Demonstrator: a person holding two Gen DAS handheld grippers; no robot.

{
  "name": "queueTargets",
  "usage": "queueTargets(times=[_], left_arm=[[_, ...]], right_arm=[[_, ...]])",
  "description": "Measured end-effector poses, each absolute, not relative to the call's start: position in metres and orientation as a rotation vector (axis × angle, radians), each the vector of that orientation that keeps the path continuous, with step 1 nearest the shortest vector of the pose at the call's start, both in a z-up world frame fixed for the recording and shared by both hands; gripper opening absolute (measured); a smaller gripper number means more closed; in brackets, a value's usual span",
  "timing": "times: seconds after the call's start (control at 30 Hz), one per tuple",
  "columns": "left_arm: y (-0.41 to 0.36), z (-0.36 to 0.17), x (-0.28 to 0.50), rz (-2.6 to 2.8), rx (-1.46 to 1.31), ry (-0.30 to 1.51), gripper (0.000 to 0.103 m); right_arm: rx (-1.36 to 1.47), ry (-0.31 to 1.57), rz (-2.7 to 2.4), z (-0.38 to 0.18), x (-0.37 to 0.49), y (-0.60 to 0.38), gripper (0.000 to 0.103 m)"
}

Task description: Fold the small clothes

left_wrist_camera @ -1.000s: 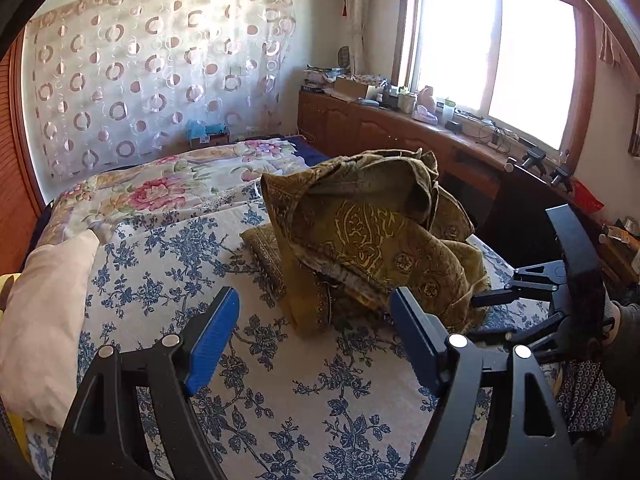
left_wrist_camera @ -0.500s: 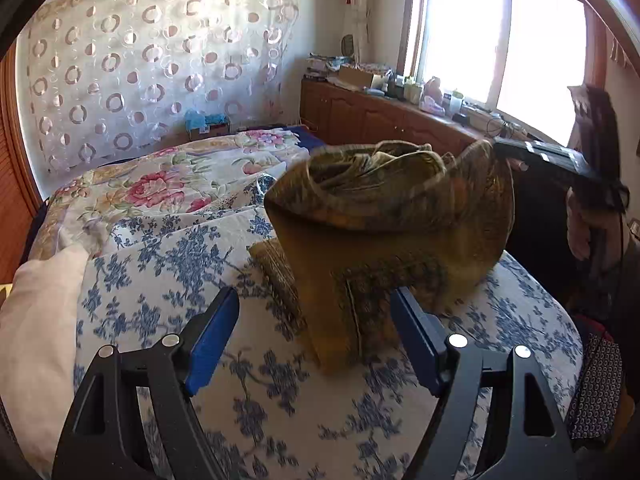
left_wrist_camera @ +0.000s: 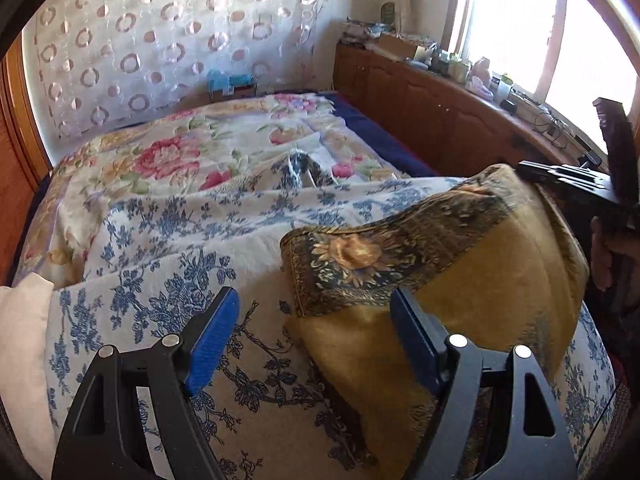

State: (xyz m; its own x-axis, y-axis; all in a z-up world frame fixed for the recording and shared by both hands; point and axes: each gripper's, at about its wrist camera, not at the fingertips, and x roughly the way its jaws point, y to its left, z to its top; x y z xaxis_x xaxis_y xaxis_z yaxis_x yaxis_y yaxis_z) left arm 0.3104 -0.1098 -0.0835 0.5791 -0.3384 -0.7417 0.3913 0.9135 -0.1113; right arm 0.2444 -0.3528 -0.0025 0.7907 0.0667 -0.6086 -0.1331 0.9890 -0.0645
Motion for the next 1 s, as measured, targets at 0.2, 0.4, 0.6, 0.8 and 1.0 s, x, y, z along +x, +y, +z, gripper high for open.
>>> queueTargets(times=[0.2, 0.4, 0.6, 0.8, 1.0], left_arm=[[-0.105, -0.089, 0.308, -0.451, 0.037, 0.872, 0.079], [-0.106, -0.096, 0.315, -0.478, 0.002, 0.919, 0.075], [-0.099, -0.098, 0.312, -0.529, -0.108, 0.967, 0.067], [-0.1, -0.097, 0.308, -0.549, -0.146, 0.972, 0.06], [-0.098, -0.101, 0.311, -0.606, -0.226, 0.986, 0.033]], right_arm=[[-0.124, 0.622, 0.144, 0.006, 0.205, -0.359, 0.069], [-0.062, 0.69, 0.209, -0.016, 0.2, -0.367, 0.084], [0.001, 0.801, 0.257, -0.036, 0.225, -0.377, 0.084], [-0.029, 0.809, 0.301, -0.034, 0.224, -0.375, 0.07], [-0.001, 0.81, 0.352, -0.037, 0.224, -0.383, 0.027]])
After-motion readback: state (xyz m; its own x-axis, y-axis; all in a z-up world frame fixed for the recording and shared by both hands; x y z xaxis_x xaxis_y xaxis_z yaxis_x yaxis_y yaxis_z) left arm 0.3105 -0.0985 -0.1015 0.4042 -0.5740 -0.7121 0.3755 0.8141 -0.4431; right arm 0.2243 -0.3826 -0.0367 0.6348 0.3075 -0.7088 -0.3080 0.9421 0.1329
